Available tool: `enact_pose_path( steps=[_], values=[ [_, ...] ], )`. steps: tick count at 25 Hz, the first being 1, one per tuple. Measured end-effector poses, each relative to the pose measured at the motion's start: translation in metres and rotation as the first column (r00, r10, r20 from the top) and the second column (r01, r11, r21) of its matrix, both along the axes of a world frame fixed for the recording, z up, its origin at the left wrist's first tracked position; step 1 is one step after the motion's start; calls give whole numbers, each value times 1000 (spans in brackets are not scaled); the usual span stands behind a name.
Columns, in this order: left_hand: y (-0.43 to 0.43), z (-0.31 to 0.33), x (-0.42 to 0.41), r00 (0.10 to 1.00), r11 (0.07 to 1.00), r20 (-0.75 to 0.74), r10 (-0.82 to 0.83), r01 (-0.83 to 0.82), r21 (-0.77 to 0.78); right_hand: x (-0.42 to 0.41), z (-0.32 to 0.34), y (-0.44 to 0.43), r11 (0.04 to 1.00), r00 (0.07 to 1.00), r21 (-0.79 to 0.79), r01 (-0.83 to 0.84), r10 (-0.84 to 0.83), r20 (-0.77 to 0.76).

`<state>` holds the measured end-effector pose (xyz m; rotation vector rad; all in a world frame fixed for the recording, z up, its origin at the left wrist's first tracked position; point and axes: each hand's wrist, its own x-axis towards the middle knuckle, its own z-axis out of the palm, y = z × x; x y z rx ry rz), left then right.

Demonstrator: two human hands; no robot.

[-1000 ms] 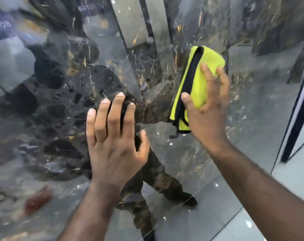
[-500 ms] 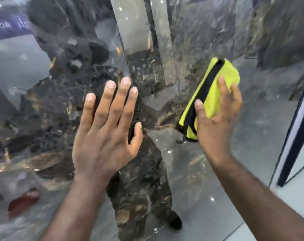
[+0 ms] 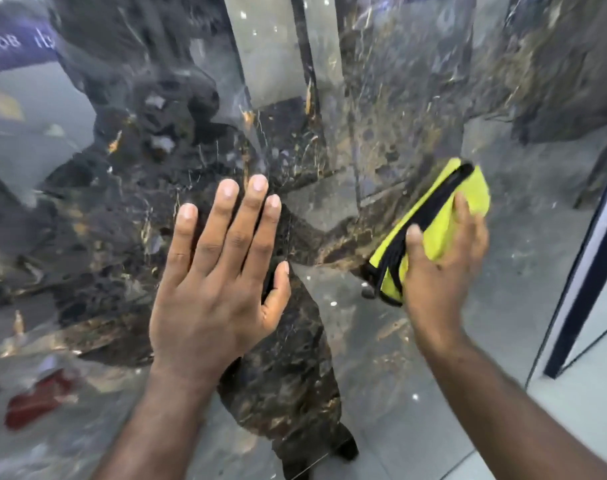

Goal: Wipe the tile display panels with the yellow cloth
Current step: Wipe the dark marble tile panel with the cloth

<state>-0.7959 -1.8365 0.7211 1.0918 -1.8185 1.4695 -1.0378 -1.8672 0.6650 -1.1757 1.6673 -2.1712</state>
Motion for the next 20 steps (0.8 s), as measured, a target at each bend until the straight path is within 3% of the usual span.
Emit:
enact_pose_path(
  steps=[3, 7, 8, 10, 13, 14, 16, 18, 20],
  values=[
    [0, 2, 1, 1000, 1000, -7, -27, 27, 2, 45, -26, 39, 992, 991, 75, -103, 109, -76],
    [3, 2, 2, 999, 998, 1, -49, 49, 43, 27, 26, 31, 981, 925, -11, -196, 181, -335],
    [4, 2, 2, 999, 997, -11, -49, 49, 58, 7, 34, 16, 985, 931, -33, -169, 149, -332],
    [4, 2, -1, 998, 997, -56, -38, 42, 69, -23, 26, -2, 998, 984, -35, -59, 52, -173],
    [3, -5, -22, 995, 997, -95, -25, 31, 63, -4, -22, 13, 992, 999, 122, -28, 24, 34],
    [1, -5, -30, 996, 997, -88, -35, 41, 71, 10, -29, 21, 987, 997, 141, -78, 73, 40],
    [-7, 1, -47, 997, 996, -66, -44, 49, 76, 10, -15, 21, 993, 986, 1, -122, 121, -112],
    [-17, 11, -64, 997, 996, -57, -46, 50, 73, -26, 18, -5, 991, 963, -99, -89, 60, -264],
    [-26, 16, -88, 996, 996, -75, -43, 49, 77, -75, 31, -37, 996, 978, -89, -15, -4, -211]
  ],
)
